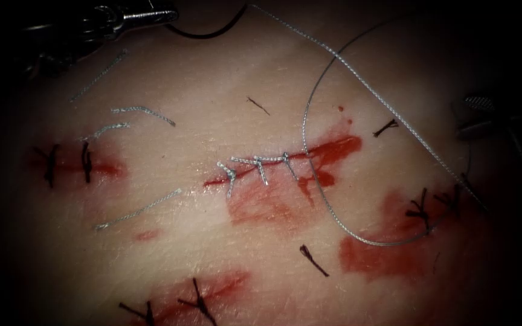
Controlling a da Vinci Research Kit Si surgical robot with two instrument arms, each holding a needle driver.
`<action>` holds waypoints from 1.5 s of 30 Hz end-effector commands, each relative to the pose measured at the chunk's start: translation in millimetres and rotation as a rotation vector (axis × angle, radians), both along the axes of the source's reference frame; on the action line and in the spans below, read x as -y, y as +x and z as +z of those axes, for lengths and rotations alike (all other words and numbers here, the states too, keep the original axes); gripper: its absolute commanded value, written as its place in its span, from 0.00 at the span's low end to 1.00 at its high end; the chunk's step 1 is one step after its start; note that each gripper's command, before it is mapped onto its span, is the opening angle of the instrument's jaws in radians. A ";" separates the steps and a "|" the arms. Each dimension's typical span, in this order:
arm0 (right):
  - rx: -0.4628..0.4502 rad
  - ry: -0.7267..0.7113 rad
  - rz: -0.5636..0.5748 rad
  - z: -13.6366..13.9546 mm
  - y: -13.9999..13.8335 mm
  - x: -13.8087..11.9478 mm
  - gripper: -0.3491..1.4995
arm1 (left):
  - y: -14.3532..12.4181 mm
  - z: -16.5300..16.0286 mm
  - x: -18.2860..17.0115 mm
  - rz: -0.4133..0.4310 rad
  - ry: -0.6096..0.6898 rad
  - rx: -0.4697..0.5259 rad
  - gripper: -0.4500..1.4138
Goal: Wound Closure
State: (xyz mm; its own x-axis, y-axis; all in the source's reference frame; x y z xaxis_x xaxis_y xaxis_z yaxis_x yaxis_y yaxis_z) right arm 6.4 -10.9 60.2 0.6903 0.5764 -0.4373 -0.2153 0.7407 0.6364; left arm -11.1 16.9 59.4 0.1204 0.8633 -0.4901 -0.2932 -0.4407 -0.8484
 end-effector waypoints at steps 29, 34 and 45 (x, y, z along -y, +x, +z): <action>-0.175 0.219 -0.026 -1.3 6.3 6.0 0.84 | -1.9 -3.7 0.3 0.101 0.007 0.185 0.00; -0.154 -0.064 -0.196 -3.5 5.2 3.3 0.77 | -1.8 -3.6 0.2 0.094 0.007 0.180 0.00; -0.197 -0.061 -0.073 -3.1 9.7 3.0 0.70 | -2.0 -3.4 0.4 0.091 0.004 0.177 0.00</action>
State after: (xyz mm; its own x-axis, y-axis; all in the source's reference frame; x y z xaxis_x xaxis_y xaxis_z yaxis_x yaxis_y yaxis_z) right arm 15.0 -13.6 56.9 0.6262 0.5084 -0.5911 -0.0467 0.7813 0.6224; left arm -12.6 16.6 55.5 0.1260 0.8768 -0.4641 -0.0989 -0.4544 -0.8853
